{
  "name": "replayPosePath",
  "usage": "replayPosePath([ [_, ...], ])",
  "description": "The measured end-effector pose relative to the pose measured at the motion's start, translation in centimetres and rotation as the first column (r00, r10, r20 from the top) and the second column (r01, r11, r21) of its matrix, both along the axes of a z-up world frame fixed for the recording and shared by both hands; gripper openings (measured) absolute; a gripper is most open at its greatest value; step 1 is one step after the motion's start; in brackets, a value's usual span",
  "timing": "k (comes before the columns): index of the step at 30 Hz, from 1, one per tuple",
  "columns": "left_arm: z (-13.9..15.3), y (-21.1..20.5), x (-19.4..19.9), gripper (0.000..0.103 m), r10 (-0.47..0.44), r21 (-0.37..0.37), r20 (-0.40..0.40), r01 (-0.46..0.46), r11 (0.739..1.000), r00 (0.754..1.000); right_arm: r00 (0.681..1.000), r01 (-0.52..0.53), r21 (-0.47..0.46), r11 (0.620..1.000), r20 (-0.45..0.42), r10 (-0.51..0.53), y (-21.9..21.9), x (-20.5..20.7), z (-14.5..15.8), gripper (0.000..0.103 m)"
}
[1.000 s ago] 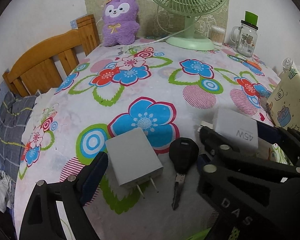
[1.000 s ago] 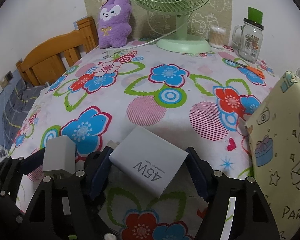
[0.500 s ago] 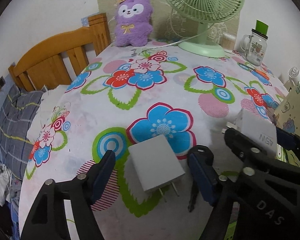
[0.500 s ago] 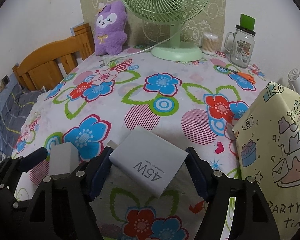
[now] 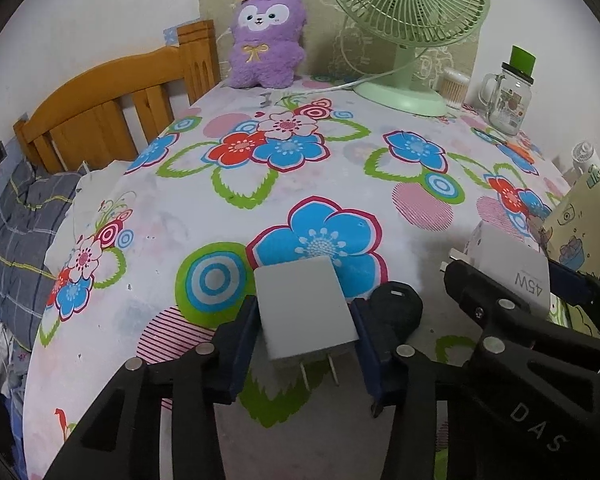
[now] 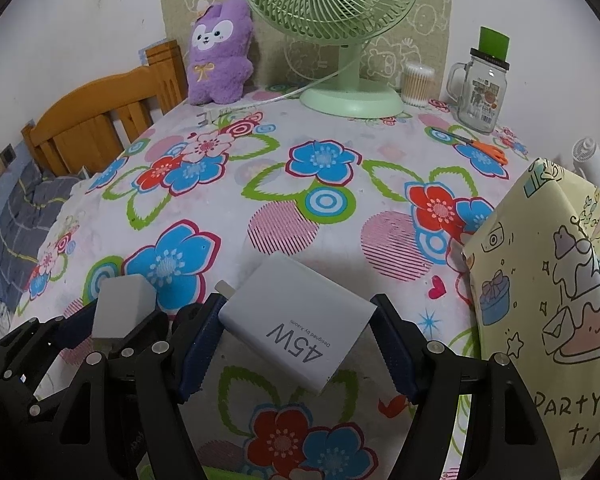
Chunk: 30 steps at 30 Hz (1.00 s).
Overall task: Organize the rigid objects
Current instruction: 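Close the right gripper on the large wall charger while the left gripper closes on the cube charger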
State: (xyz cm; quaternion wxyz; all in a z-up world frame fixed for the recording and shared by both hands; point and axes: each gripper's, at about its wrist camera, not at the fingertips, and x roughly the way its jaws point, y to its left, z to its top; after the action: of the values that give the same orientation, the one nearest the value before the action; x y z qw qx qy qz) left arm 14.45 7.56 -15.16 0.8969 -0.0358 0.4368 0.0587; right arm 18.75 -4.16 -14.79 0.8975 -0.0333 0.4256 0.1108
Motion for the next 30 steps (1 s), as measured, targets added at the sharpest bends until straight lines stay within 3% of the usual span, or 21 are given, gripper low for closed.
replayPosePath([
  [30, 3.4, -1.7, -3.7, 0.043, -0.041, 0.024, 0.064, 0.04, 0.999, 0.997, 0.999, 0.01, -0.004, 1.0, 0.051, -0.01, -1.3, -4.3, 3.5, 0.075],
])
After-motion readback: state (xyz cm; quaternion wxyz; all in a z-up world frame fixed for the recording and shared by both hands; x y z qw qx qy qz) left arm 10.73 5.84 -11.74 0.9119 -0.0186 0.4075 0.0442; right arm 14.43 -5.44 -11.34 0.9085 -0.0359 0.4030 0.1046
